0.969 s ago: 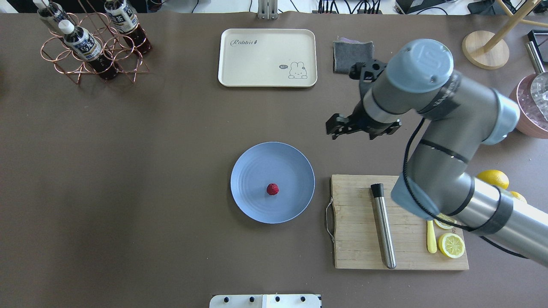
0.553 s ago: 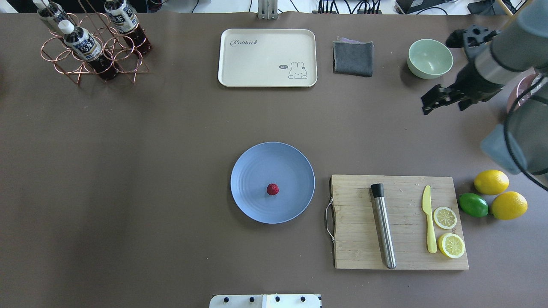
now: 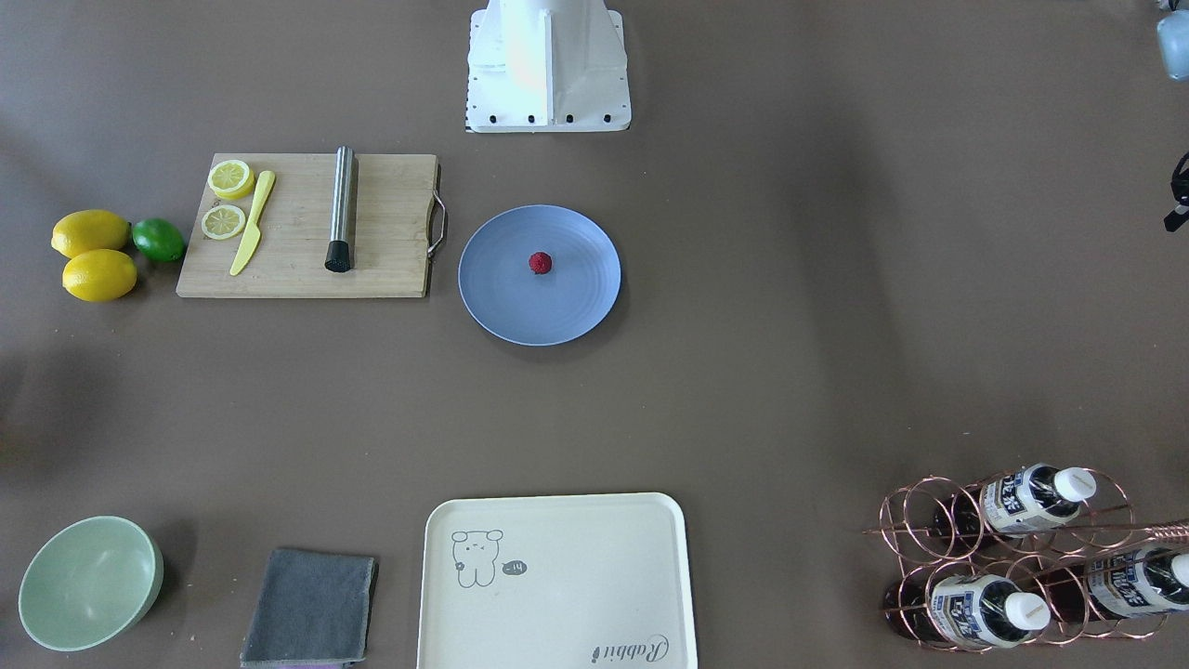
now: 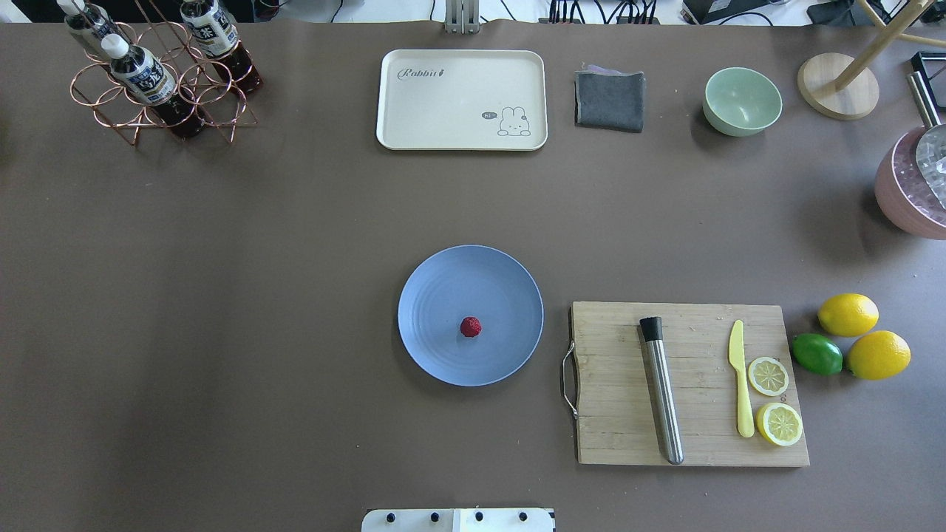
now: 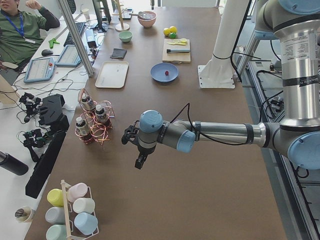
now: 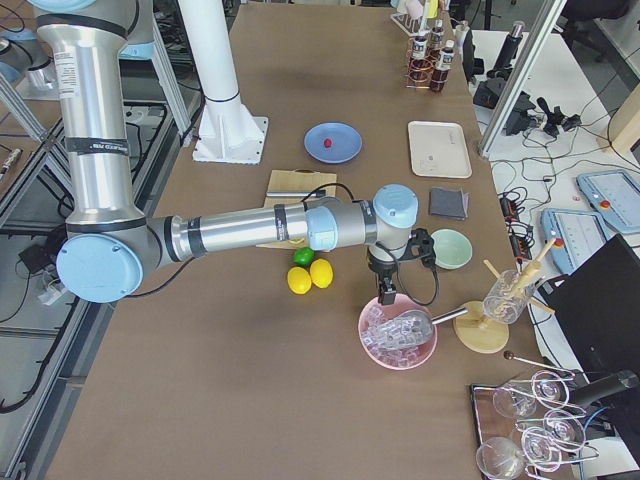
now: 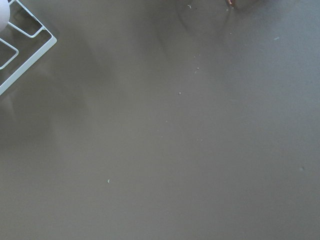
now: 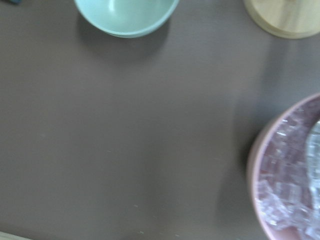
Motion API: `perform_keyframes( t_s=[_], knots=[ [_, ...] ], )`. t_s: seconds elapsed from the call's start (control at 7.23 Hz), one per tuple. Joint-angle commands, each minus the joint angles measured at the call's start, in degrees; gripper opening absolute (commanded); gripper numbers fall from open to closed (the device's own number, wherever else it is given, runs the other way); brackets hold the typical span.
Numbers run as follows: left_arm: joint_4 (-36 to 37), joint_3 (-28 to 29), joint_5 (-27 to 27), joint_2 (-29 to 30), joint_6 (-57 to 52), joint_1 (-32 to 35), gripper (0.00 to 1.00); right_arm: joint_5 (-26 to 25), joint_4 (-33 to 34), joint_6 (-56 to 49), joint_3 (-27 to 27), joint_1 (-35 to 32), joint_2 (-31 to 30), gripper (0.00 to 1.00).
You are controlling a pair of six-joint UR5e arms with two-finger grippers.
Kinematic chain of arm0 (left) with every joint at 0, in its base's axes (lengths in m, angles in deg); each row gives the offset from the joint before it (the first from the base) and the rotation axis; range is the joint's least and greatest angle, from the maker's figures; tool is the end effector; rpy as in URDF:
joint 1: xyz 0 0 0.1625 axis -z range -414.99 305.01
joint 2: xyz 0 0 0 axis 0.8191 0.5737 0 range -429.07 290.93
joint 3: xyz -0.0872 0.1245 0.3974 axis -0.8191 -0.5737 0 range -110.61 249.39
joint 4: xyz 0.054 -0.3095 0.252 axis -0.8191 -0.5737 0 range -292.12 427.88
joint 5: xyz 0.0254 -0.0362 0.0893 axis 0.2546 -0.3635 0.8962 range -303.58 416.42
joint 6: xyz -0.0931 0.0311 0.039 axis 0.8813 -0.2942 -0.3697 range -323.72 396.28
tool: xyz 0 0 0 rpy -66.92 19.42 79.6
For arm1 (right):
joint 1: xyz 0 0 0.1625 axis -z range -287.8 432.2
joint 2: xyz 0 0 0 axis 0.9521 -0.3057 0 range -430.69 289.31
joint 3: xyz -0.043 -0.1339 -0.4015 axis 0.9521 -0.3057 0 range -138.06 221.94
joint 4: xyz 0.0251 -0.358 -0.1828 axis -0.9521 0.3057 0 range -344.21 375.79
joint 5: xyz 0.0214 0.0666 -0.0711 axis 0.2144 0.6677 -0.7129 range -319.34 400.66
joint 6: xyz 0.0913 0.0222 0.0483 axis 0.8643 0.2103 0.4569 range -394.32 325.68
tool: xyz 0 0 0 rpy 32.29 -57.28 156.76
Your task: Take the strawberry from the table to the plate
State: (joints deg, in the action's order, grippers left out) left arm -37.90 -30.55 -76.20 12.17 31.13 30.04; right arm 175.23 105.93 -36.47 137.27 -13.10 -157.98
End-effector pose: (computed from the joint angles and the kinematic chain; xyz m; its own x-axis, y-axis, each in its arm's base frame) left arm -0.0240 -0.4368 0.6204 0.7056 0.3451 -0.6189 -0.1468 0.9256 0.3488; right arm 0.0176 -0.5087 0.5951 0.6985 -0.1913 0.6895 0.1075 0.9807 0.1632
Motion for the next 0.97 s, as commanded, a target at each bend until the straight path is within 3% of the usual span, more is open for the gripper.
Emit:
perform_keyframes(
  t_s=[0.0, 0.83],
  knots=[
    [5.5, -0.26, -0.09, 1.11, -1.88, 2.41, 0.98, 1.47, -0.06, -5.23, -2.95, -6.7, -2.52, 1.0],
    [5.32, 0.36, 0.26, 0.67, -1.79, 2.94, 0.98, 3.94, 0.38, -4.18, -2.86, -8.74, -3.24, 1.0]
  ],
)
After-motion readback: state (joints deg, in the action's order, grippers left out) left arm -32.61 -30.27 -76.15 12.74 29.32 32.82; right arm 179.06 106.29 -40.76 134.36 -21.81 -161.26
